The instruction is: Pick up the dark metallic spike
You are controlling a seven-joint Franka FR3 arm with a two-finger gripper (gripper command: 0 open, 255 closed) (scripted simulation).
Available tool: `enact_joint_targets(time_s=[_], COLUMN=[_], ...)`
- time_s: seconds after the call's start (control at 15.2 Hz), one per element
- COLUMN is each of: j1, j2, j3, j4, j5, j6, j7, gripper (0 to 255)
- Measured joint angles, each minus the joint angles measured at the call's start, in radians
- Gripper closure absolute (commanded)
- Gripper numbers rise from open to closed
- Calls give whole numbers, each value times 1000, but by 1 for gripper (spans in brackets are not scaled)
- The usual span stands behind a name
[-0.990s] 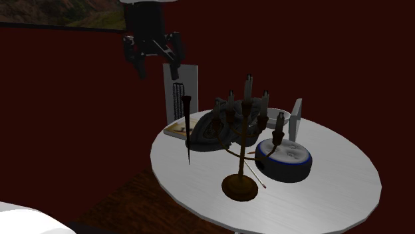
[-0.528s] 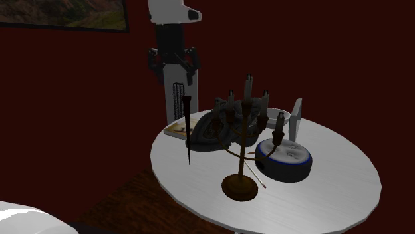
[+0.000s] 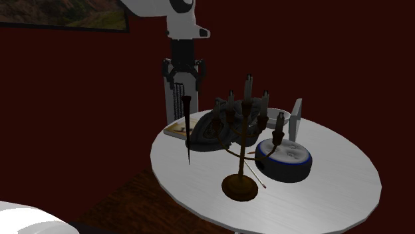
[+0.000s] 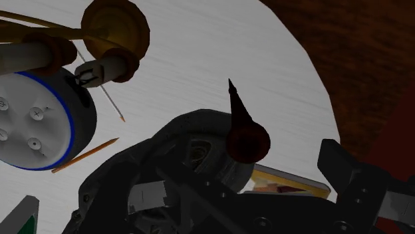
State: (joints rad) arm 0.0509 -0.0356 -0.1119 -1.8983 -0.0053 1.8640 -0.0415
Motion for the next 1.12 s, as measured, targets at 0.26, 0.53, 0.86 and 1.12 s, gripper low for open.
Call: enact_joint_targets(time_s=[0.26,0.53,0.86,1.12], j1=[-1,-1,-1,-1], j2=[10,18,17,17], j3=[-1,-1,-1,-1], j4=[-40,-63,-64,-65], j5=[2,3,3,3], j6=[48,79,81,83], j7=[-3,-4,-4,-4], gripper=[0,255,255,255])
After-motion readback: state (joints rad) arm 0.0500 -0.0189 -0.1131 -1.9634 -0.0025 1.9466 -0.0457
